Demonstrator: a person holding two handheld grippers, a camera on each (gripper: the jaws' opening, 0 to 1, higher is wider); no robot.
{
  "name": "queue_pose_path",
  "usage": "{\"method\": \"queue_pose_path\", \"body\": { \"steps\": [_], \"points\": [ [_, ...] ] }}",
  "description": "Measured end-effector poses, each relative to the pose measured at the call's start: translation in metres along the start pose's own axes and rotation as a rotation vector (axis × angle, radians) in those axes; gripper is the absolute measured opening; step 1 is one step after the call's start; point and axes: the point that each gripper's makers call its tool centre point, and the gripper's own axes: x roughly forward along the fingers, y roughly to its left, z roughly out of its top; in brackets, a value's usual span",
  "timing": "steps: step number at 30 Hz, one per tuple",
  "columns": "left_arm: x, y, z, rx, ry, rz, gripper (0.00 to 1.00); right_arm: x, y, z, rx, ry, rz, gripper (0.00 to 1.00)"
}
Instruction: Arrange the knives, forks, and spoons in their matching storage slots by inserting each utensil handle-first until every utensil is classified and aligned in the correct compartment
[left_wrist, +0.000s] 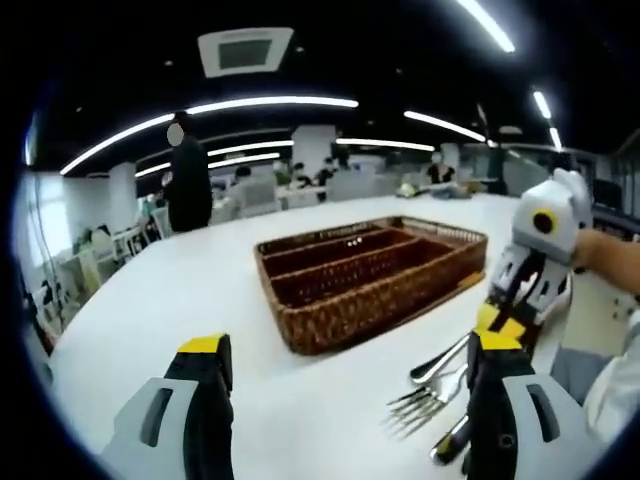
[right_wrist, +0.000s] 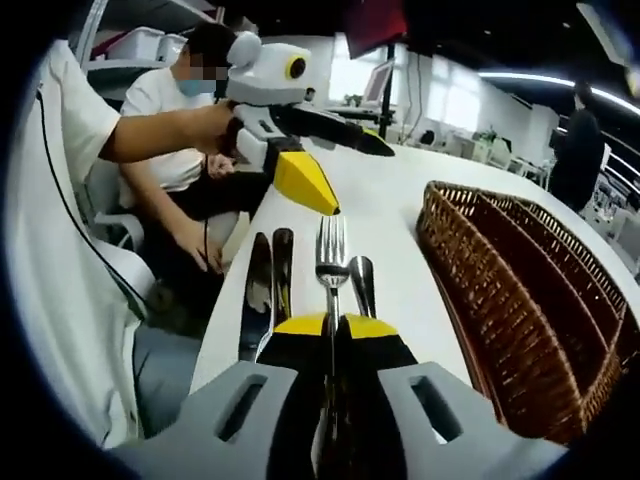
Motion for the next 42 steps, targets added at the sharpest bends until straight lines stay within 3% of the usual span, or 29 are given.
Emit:
{"method": "queue_pose_path", "body": {
  "steps": [9, 15, 20, 23, 27, 31, 34, 36, 42],
  "points": [
    [0.002, 0.009, 0.001, 0.011, 0.002, 0.014, 0.99, -0.001, -0.010, -0.003, 0.010, 0.005, -0.018, 0.06],
    [-0.002, 0.013, -0.002, -0.001, 0.006, 0.030, 0.99, 0.006, -0.015, 0.000, 0.096, -0.022, 0.012, 0.13],
    [-0.002, 0.014, -0.006, -0.011, 0.012, 0.032, 0.99, 0.006, -0.013, 0.002, 0.086, -0.030, 0.020, 0.12],
    [-0.002, 0.014, -0.007, -0.016, 0.015, 0.031, 0.99, 0.008, -0.011, 0.003, 0.053, -0.044, 0.028, 0.05],
    [-0.003, 0.013, -0.007, -0.013, 0.011, 0.034, 0.99, 0.006, -0.011, 0.004, 0.032, -0.050, 0.029, 0.04],
    [-0.004, 0.013, -0.007, -0.016, 0.011, 0.034, 0.99, 0.005, -0.014, 0.007, -0.101, -0.025, -0.010, 0.04],
    [-0.003, 0.012, -0.008, -0.025, 0.011, 0.029, 0.99, 0.004, -0.013, 0.007, -0.055, -0.026, 0.002, 0.03],
    [0.000, 0.015, -0.009, -0.023, 0.015, 0.027, 0.99, 0.001, -0.020, 0.006, -0.029, -0.019, -0.028, 0.03],
    [0.001, 0.014, -0.009, -0.032, 0.007, 0.022, 0.99, -0.016, -0.030, 0.020, 0.025, -0.078, -0.037, 0.03]
  ]
}}
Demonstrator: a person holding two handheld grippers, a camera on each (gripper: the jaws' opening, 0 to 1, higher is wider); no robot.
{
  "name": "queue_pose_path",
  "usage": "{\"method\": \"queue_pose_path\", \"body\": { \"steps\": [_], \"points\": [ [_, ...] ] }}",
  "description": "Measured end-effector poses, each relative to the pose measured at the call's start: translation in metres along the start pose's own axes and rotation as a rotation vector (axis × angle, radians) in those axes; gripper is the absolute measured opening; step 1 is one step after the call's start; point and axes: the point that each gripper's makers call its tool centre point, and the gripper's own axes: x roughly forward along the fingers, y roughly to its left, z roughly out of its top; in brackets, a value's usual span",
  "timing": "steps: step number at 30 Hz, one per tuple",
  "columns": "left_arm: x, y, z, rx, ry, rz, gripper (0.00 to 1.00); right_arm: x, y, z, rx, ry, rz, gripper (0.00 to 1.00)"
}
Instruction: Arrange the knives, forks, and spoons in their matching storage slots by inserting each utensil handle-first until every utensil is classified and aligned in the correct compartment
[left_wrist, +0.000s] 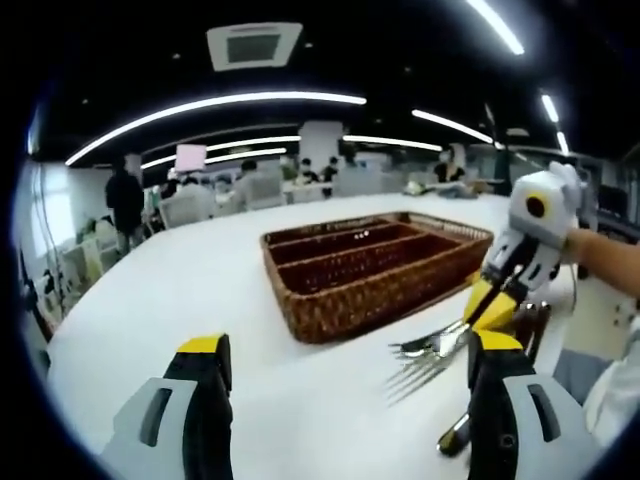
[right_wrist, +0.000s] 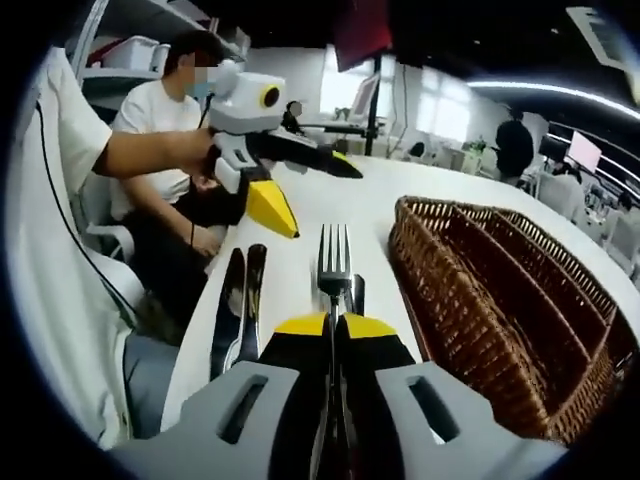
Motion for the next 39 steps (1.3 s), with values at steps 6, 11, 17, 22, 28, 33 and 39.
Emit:
{"method": "queue_pose_path", "body": {
  "steps": [6, 11, 17, 22, 28, 33, 39],
  "points": [
    [0.002, -0.002, -0.002, -0.025, -0.006, -0.001, 0.99, -0.015, -0.017, 0.016, 0.003, -0.021, -0.021, 0.03],
    [0.006, -0.010, -0.005, -0.020, -0.001, -0.015, 0.99, -0.019, -0.021, 0.021, -0.017, -0.014, -0.032, 0.03],
    [0.007, -0.016, -0.005, -0.028, -0.009, -0.025, 0.99, -0.029, -0.033, 0.032, -0.026, -0.028, -0.057, 0.03],
    [0.010, -0.020, -0.008, -0.027, -0.018, -0.038, 0.99, -0.032, -0.035, 0.038, -0.043, -0.029, -0.061, 0.03],
    [0.010, -0.018, -0.013, -0.042, -0.007, -0.026, 0.99, -0.035, -0.043, 0.041, -0.059, -0.031, -0.084, 0.03],
    [0.010, -0.018, -0.011, -0.021, -0.017, -0.017, 0.99, -0.040, -0.046, 0.047, -0.079, -0.027, -0.104, 0.03],
    [0.008, -0.021, -0.006, -0.006, -0.026, 0.004, 0.99, -0.046, -0.054, 0.052, -0.093, -0.021, -0.113, 0.03]
  ]
}}
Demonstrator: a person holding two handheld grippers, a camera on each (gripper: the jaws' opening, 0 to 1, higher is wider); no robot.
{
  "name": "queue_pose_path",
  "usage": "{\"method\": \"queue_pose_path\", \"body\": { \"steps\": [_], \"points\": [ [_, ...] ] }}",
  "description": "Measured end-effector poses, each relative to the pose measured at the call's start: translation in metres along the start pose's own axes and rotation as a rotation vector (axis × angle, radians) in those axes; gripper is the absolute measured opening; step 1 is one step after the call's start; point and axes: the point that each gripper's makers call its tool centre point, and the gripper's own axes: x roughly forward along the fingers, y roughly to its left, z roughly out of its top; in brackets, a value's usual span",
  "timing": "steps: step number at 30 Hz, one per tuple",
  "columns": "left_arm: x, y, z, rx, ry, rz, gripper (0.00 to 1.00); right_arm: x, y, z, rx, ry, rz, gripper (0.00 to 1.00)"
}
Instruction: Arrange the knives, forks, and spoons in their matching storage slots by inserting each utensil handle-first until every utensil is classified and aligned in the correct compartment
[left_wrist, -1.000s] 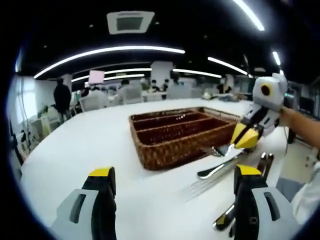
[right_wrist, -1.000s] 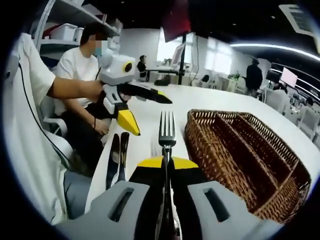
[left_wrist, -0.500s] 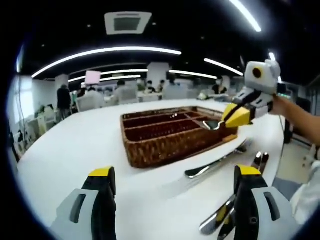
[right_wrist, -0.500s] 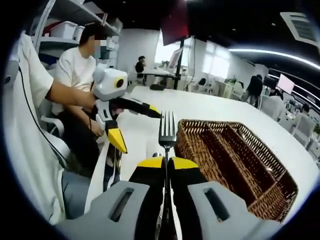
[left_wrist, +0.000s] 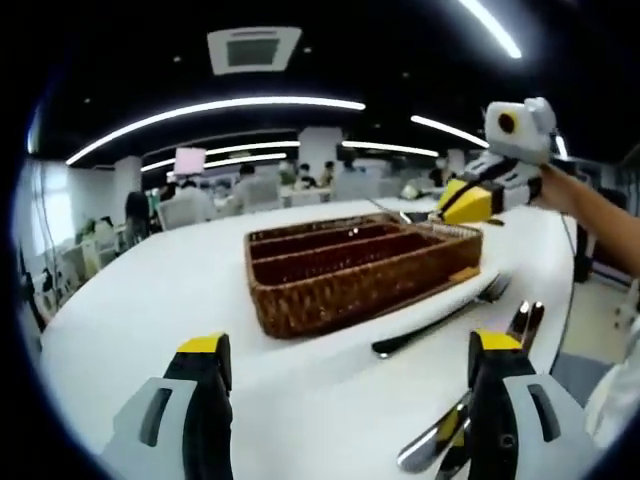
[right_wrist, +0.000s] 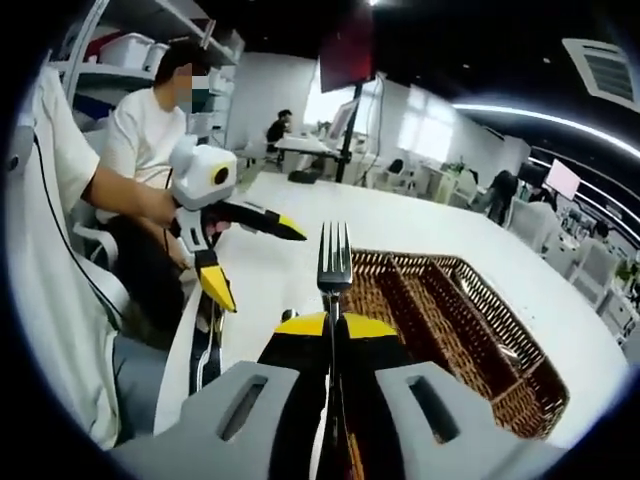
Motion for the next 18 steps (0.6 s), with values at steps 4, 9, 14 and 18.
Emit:
{"method": "queue_pose_path", "body": {
  "steps": [4, 9, 14, 18],
  "points": [
    [0.000, -0.001, -0.001, 0.005, 0.002, -0.005, 0.99, -0.002, 0.002, 0.003, 0.004, 0.000, 0.005, 0.03],
    [-0.001, -0.003, 0.001, 0.022, -0.008, -0.010, 0.99, -0.003, 0.007, 0.004, -0.002, 0.009, 0.006, 0.03],
    [-0.005, -0.016, -0.003, 0.027, -0.004, -0.013, 0.99, -0.004, 0.007, 0.003, -0.004, 0.016, 0.002, 0.03],
    [-0.006, -0.010, -0.005, 0.031, 0.000, -0.019, 0.99, -0.006, 0.007, 0.003, -0.006, 0.012, -0.006, 0.03]
  ]
}}
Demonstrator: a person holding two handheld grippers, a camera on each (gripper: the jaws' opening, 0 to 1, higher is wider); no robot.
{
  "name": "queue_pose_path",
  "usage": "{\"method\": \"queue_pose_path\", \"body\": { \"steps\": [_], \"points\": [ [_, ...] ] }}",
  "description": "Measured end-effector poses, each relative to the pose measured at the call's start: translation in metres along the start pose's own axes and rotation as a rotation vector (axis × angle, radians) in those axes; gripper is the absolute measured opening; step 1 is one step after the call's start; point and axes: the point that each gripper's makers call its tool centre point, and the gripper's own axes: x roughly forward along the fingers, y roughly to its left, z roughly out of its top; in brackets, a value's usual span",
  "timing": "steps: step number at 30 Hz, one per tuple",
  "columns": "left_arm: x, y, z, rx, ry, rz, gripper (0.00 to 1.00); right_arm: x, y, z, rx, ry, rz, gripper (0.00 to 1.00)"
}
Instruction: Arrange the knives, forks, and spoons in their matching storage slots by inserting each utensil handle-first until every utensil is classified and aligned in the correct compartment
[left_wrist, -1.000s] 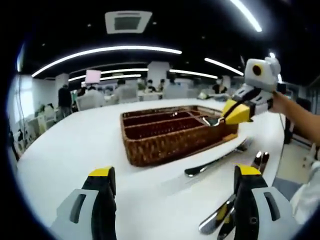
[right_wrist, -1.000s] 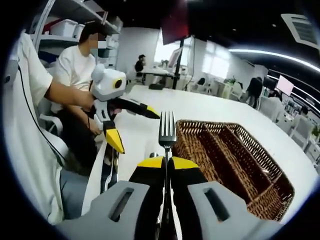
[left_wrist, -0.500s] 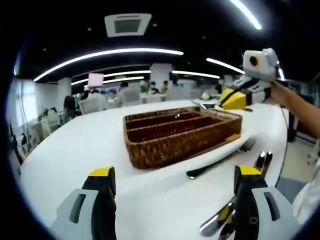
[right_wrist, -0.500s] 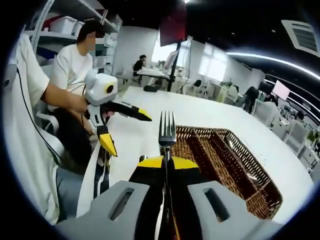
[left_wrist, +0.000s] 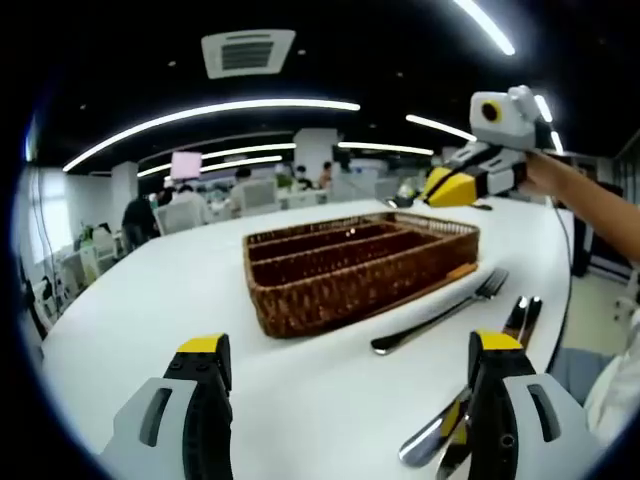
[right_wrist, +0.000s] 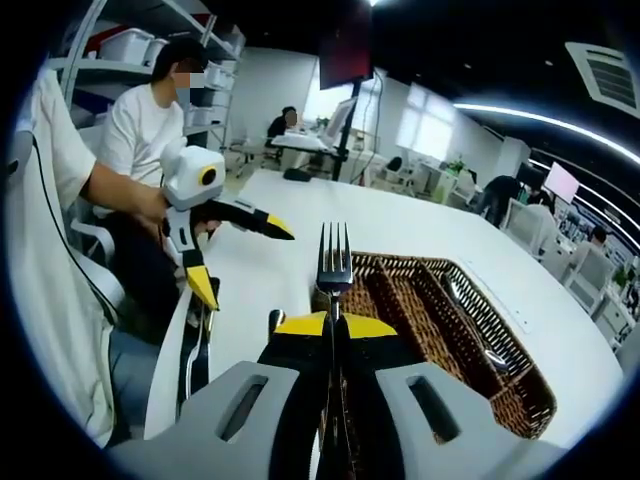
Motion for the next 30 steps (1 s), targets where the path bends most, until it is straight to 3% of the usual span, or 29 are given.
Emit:
{"method": "queue_pose_path", "body": {
  "steps": [6, 30],
  "points": [
    [0.001, 0.002, -0.001, 0.015, -0.001, 0.001, 0.99, 0.000, -0.024, -0.006, 0.000, 0.006, -0.010, 0.03],
    [-0.006, -0.002, -0.002, 0.007, -0.011, -0.012, 0.99, 0.005, -0.044, -0.003, -0.018, 0.008, 0.011, 0.03]
  ]
}}
